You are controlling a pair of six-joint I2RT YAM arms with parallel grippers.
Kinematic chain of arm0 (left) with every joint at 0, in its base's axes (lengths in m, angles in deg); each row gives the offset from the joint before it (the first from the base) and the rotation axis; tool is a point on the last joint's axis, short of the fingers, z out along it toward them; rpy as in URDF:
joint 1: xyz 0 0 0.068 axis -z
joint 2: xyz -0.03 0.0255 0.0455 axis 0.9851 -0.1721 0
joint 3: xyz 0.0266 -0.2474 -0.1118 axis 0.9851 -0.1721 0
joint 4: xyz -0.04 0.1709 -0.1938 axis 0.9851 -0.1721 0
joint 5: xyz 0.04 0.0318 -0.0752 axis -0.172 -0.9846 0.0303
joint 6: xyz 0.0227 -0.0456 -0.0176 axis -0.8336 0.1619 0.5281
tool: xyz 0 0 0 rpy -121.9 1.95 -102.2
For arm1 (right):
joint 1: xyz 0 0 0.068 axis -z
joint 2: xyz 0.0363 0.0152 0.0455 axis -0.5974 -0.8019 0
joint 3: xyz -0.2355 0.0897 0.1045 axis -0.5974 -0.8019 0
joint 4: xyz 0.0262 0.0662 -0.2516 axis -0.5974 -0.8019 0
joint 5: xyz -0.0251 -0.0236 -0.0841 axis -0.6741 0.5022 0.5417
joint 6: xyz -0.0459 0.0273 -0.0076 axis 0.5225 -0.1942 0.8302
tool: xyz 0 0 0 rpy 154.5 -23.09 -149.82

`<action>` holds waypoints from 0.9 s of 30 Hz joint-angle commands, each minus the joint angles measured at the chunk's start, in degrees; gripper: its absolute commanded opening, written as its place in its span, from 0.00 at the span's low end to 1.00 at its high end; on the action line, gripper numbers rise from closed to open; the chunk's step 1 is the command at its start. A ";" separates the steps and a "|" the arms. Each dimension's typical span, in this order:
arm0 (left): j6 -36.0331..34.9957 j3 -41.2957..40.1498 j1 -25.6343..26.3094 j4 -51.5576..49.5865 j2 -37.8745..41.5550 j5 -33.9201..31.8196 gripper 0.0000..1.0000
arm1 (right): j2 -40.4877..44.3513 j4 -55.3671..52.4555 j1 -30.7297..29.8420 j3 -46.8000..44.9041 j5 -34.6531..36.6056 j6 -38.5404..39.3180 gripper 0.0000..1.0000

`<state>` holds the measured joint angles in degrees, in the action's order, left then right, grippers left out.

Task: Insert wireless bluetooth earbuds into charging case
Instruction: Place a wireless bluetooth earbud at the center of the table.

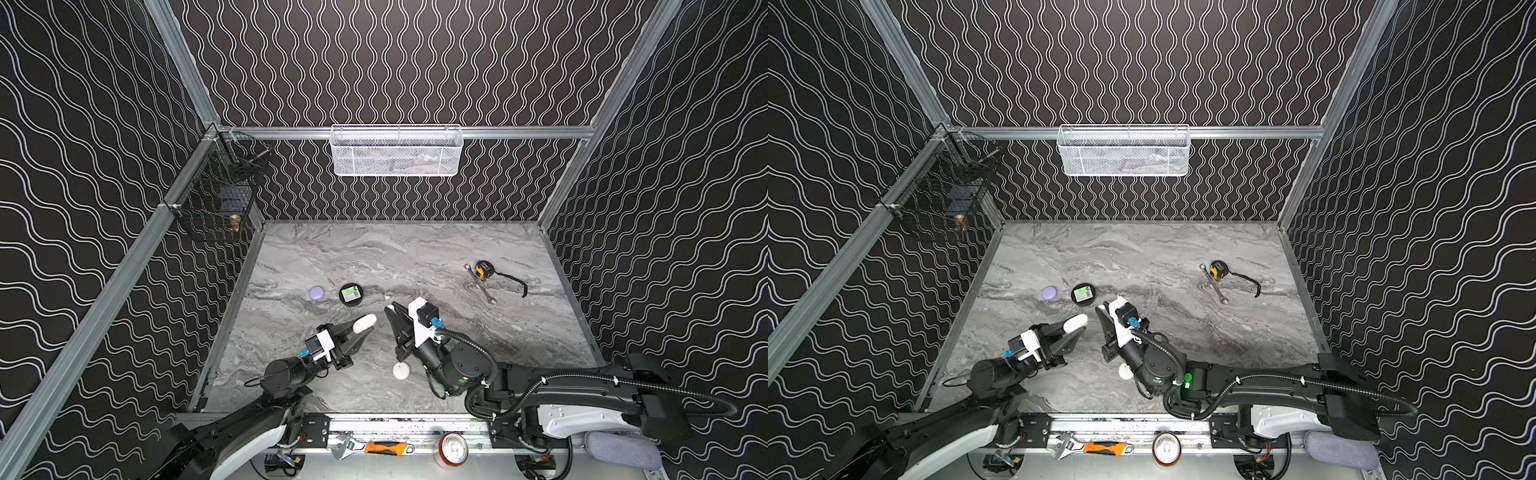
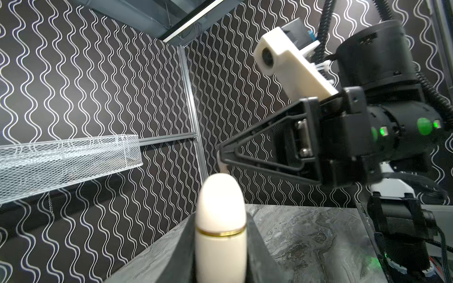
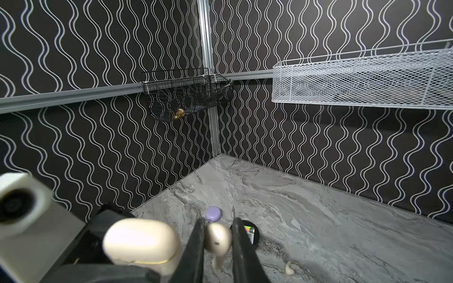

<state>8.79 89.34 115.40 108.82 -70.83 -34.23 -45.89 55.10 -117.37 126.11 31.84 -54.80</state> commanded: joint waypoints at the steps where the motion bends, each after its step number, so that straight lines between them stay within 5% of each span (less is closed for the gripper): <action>1: 2.00 1.18 0.04 -8.58 1.40 -3.98 0.00 | 0.72 -1.64 0.31 -1.55 2.33 -1.94 0.10; 4: 2.62 2.28 0.00 -15.56 2.53 -7.91 0.00 | 0.01 -12.11 3.42 -2.43 3.30 -11.86 0.11; 10: 6.22 3.25 -1.57 -19.65 -0.45 -12.91 0.00 | -9.66 -27.53 12.45 -4.35 -9.56 -32.88 0.10; 17: 11.50 2.61 -6.47 -7.07 -10.81 -6.18 0.00 | -18.50 -28.31 16.56 -2.76 -20.05 -37.54 0.13; 24: 10.45 3.76 -6.62 -10.45 -10.10 -4.70 0.00 | -25.08 -27.99 17.79 0.37 -25.60 -38.95 0.20; 27: 10.07 3.73 -6.63 -11.23 -9.07 -4.46 0.00 | -26.56 -27.41 18.18 0.74 -26.87 -39.52 0.32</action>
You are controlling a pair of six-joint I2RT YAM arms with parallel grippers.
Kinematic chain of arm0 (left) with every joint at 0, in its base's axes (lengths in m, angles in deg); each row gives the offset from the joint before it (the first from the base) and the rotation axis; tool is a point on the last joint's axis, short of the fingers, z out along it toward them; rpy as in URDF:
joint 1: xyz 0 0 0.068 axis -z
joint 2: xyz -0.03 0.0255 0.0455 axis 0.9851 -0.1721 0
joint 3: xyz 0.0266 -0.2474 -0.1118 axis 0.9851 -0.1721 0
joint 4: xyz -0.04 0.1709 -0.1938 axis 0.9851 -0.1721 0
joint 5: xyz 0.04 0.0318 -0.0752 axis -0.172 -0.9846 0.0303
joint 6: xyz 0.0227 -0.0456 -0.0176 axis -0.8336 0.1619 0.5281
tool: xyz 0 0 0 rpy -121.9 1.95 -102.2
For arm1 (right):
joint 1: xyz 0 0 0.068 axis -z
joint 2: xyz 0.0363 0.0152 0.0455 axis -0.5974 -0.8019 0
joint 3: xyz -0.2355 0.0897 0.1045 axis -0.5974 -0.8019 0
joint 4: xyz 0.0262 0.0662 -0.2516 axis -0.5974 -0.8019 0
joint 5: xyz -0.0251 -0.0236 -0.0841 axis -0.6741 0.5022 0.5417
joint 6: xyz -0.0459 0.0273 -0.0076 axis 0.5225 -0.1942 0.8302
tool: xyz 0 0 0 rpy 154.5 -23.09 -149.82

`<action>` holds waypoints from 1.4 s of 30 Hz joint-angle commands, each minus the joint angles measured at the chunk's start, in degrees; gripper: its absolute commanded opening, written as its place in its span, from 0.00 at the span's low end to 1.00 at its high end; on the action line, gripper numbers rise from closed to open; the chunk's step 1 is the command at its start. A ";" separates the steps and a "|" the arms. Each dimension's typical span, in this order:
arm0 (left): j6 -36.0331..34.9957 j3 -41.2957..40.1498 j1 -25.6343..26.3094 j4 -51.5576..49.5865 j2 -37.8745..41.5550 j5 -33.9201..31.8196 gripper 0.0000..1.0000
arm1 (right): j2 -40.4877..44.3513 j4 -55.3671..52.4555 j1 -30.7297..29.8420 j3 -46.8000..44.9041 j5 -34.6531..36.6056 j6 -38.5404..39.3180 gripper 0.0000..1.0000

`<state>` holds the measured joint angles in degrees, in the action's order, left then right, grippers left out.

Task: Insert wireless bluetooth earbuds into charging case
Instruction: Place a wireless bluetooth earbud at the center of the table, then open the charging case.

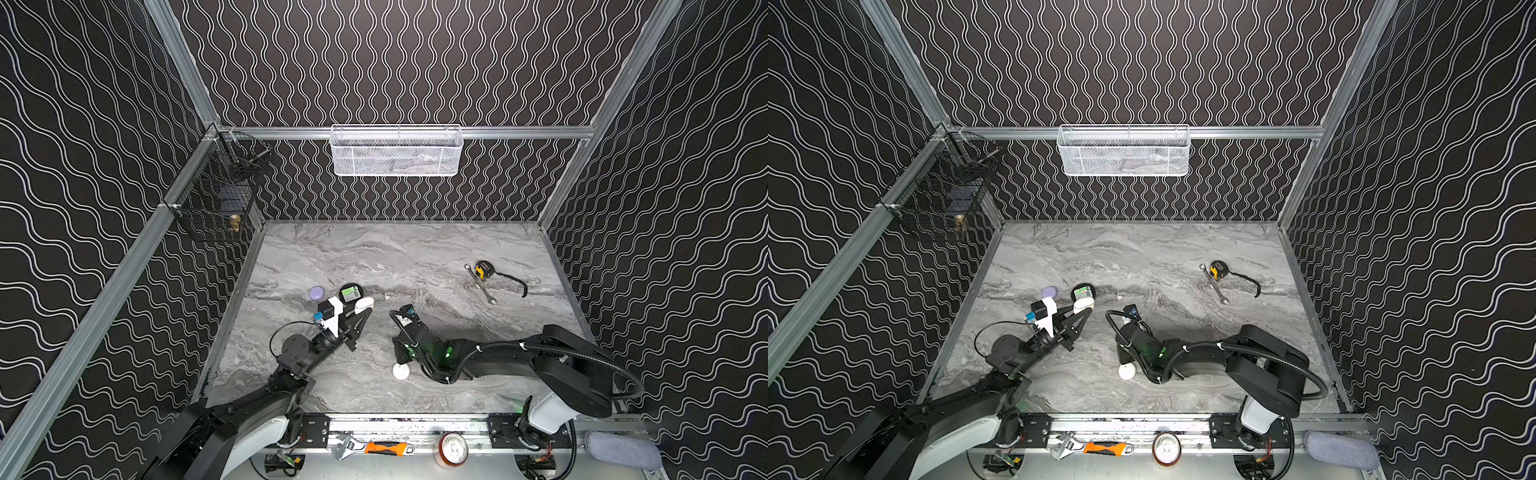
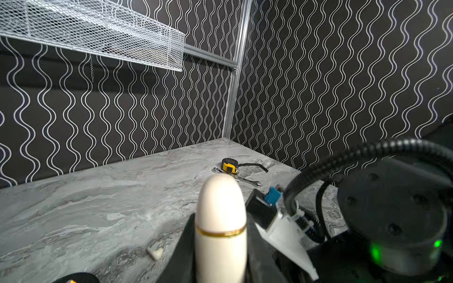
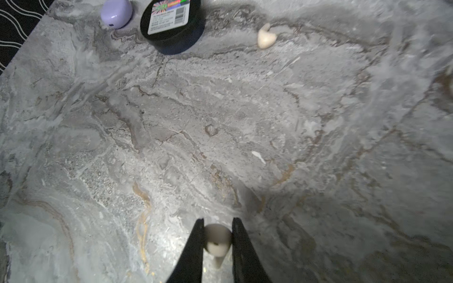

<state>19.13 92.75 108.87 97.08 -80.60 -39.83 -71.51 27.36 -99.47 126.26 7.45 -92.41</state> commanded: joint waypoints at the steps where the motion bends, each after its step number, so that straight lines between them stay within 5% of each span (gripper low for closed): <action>1: -0.50 0.23 -0.07 0.31 1.00 1.02 0.00 | -1.06 0.39 0.37 0.59 -2.67 -2.12 0.36; 10: -1.12 -0.21 -0.03 3.01 -0.08 2.10 0.00 | 5.16 -0.89 0.57 -0.74 1.20 -0.87 0.49; 17: -1.30 -0.30 -0.10 10.83 -3.21 7.87 0.00 | 29.61 15.17 0.13 -13.45 -2.02 14.78 0.60; 21: -0.35 0.22 -0.02 18.42 -7.36 13.53 0.00 | 36.04 25.98 -1.51 -18.60 -8.42 24.08 0.69; 26: 0.33 2.27 0.54 19.48 -9.48 18.21 0.00 | 35.58 29.51 -4.26 -16.77 -13.56 30.61 0.74; 42: -2.53 2.82 3.69 19.46 -6.46 22.76 0.00 | 32.52 26.65 -4.37 -8.54 -5.78 35.38 0.74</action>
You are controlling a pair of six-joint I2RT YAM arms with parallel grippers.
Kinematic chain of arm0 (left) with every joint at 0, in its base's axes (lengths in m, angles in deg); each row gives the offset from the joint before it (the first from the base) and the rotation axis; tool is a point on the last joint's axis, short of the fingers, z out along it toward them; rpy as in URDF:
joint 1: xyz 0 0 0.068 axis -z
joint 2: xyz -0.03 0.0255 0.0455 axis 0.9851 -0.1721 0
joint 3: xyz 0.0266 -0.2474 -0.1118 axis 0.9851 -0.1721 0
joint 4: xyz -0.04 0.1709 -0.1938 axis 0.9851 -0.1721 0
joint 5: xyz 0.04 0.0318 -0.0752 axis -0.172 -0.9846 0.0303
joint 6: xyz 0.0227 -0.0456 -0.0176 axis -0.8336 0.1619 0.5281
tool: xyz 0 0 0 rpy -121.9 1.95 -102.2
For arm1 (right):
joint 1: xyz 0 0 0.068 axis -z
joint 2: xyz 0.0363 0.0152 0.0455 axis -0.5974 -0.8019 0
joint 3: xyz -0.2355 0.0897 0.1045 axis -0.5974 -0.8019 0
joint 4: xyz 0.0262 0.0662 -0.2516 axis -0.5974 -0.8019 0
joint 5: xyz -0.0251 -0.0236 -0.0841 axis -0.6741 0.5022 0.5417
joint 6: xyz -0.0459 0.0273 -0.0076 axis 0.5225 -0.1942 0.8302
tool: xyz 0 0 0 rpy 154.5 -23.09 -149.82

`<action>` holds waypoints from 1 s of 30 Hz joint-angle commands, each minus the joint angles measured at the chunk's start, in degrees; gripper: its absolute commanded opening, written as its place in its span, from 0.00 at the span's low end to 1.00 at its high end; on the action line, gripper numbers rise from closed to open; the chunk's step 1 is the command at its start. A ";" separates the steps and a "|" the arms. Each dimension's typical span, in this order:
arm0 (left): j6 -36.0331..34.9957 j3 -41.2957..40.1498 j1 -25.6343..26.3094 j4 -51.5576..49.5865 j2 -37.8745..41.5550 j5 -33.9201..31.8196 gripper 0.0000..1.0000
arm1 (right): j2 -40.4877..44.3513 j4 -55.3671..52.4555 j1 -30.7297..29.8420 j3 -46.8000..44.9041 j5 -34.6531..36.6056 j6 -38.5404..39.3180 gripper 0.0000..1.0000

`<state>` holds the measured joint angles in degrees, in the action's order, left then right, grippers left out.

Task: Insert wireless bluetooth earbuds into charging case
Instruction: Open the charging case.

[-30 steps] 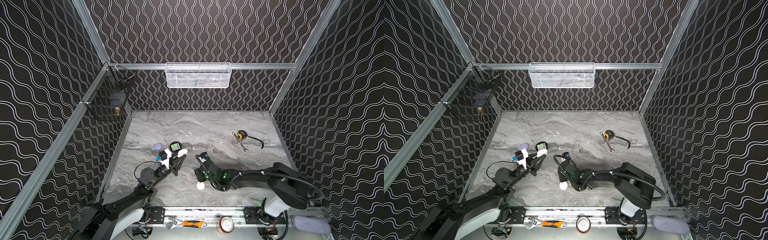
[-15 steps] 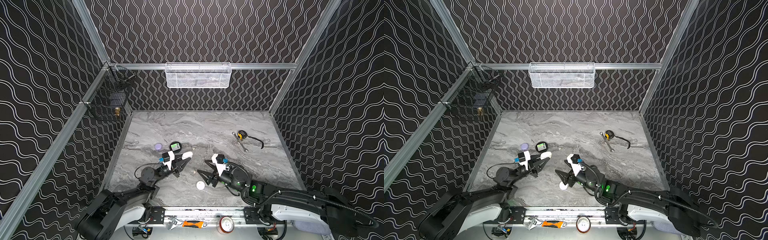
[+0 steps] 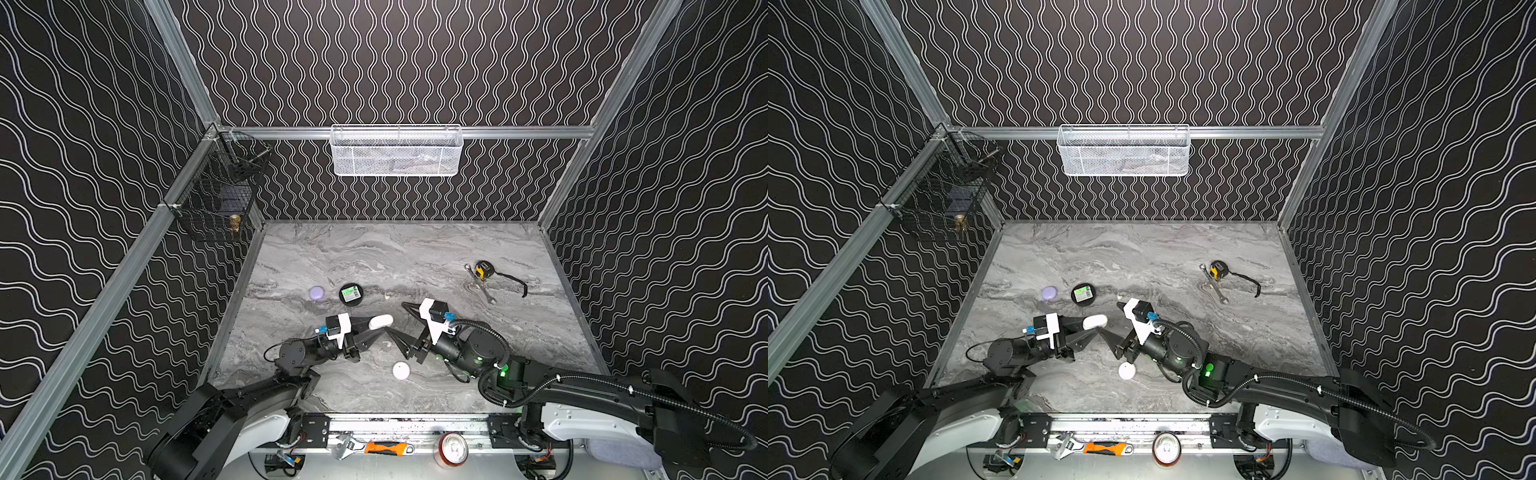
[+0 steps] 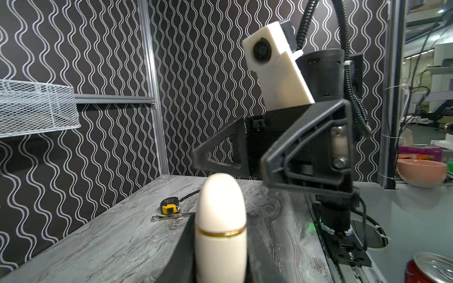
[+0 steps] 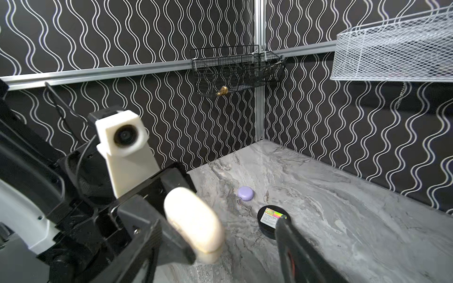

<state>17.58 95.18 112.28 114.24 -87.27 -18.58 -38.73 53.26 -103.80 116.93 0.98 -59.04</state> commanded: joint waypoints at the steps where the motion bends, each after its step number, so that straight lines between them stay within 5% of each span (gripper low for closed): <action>1: -0.78 0.60 0.32 2.31 0.25 1.81 0.00 | -0.47 0.92 -0.04 0.93 0.15 2.24 0.74; 8: -0.02 1.60 0.52 2.29 0.09 4.30 0.00 | -0.65 1.33 -0.04 0.58 -4.72 4.75 0.72; 20: -1.94 2.21 2.16 2.30 -0.31 7.05 0.00 | 0.25 0.99 2.16 2.01 0.40 3.69 0.58; 30: -1.63 2.15 2.35 2.36 -1.03 6.06 0.00 | -0.58 -0.66 3.55 4.13 0.24 -0.29 0.58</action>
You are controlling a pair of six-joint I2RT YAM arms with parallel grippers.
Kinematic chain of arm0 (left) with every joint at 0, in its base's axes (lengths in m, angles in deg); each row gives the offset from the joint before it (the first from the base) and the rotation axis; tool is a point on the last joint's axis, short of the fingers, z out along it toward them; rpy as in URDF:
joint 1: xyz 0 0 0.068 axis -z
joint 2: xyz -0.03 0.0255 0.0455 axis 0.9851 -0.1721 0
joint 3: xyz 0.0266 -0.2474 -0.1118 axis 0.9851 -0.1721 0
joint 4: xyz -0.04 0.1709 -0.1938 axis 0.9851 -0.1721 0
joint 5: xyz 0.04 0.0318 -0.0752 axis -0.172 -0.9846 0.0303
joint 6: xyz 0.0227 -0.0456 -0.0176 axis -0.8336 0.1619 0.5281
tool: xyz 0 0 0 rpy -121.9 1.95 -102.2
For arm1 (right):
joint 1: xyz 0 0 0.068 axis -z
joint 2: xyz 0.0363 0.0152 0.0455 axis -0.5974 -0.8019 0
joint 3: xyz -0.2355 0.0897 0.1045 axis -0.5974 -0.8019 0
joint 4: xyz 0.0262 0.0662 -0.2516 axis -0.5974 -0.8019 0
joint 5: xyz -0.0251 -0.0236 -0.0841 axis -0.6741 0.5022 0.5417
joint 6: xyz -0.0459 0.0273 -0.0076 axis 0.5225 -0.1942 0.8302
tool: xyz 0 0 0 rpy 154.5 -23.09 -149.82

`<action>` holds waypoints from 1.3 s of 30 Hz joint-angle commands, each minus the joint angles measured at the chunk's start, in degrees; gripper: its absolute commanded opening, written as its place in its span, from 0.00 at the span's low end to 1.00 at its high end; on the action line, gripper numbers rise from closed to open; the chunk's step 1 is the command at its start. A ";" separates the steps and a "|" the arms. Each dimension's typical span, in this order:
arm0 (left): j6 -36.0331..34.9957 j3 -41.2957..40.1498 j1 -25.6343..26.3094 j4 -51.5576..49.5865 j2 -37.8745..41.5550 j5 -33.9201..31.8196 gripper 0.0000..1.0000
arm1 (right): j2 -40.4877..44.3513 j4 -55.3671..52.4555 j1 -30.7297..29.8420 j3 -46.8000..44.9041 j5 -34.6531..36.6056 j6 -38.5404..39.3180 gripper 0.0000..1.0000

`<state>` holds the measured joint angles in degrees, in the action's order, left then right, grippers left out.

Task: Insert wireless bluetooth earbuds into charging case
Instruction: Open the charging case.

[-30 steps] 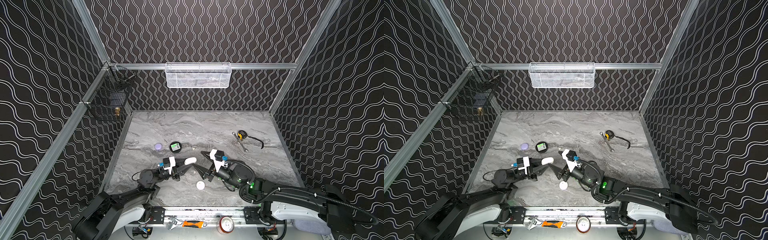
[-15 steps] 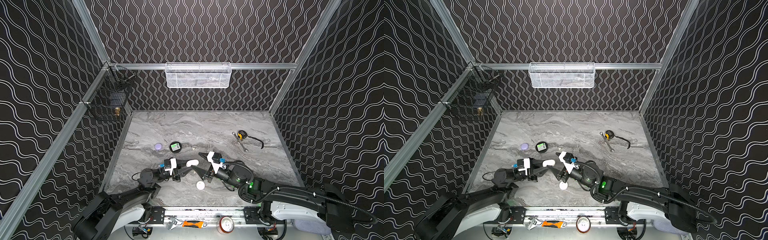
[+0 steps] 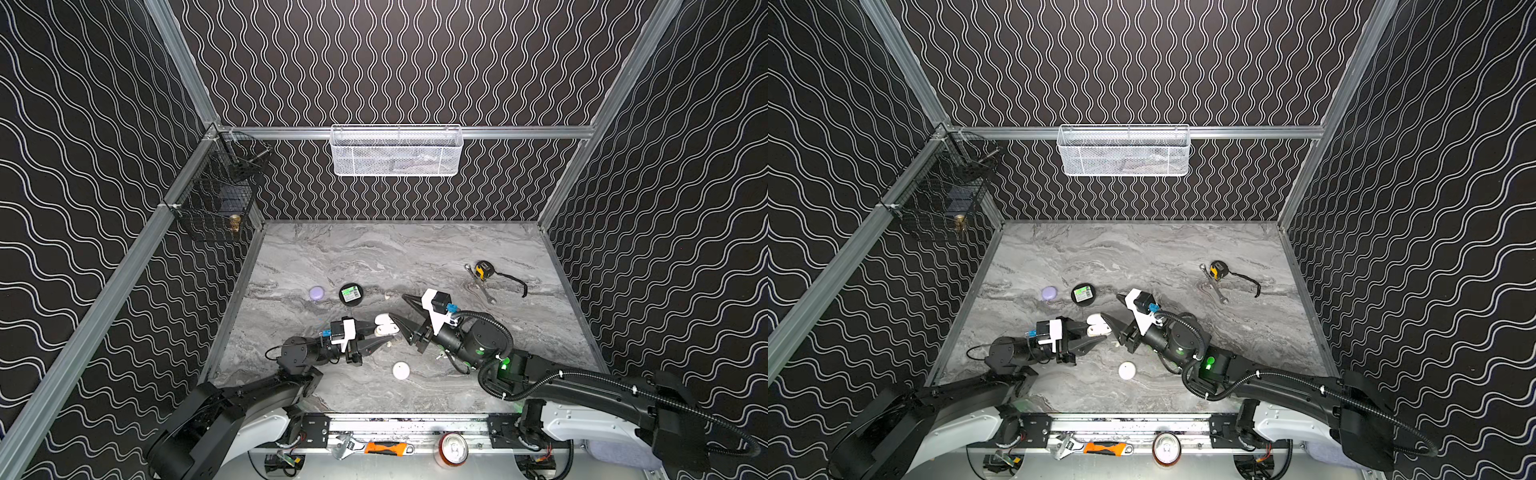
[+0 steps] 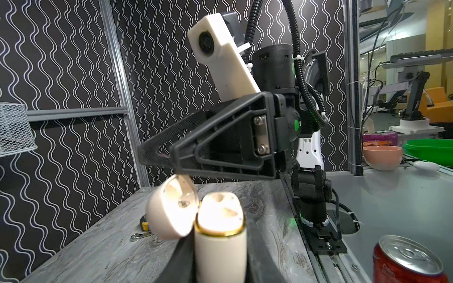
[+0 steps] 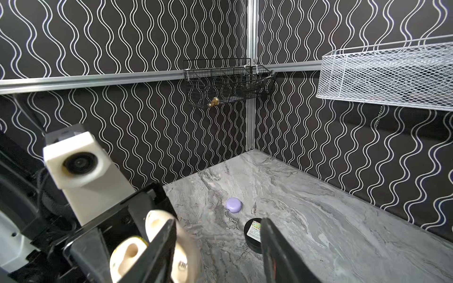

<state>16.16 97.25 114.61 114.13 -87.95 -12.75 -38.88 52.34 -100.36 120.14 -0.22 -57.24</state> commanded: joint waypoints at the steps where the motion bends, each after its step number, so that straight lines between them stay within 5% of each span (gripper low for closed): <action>1: -0.28 -0.17 0.05 2.45 -0.70 -0.69 0.00 | -0.61 -0.89 0.14 1.56 1.57 -3.15 0.60; 11: 2.24 -1.85 -2.26 2.48 -4.78 -9.29 0.00 | 1.94 -24.07 0.22 14.64 11.91 -23.95 0.76; 17: 3.07 -2.86 -4.09 2.45 -6.00 -12.24 0.00 | -0.78 -33.10 0.08 25.31 1.33 -37.37 0.88; 22: 2.33 -3.43 -5.22 2.32 -5.37 -12.90 0.00 | -4.54 -30.15 0.22 26.49 -11.18 -39.03 0.90; 31: 2.04 -3.40 -5.65 2.31 -4.50 -12.15 0.00 | -0.68 -27.50 0.48 22.58 -5.50 -37.33 0.94; 39: 1.64 -4.00 -5.62 2.31 -4.34 -13.44 0.00 | -4.17 -30.55 0.56 26.32 -8.35 -37.81 0.92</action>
<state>18.87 93.47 109.06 114.63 -92.54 -25.27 -43.12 21.66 -99.84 145.80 -8.40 -94.07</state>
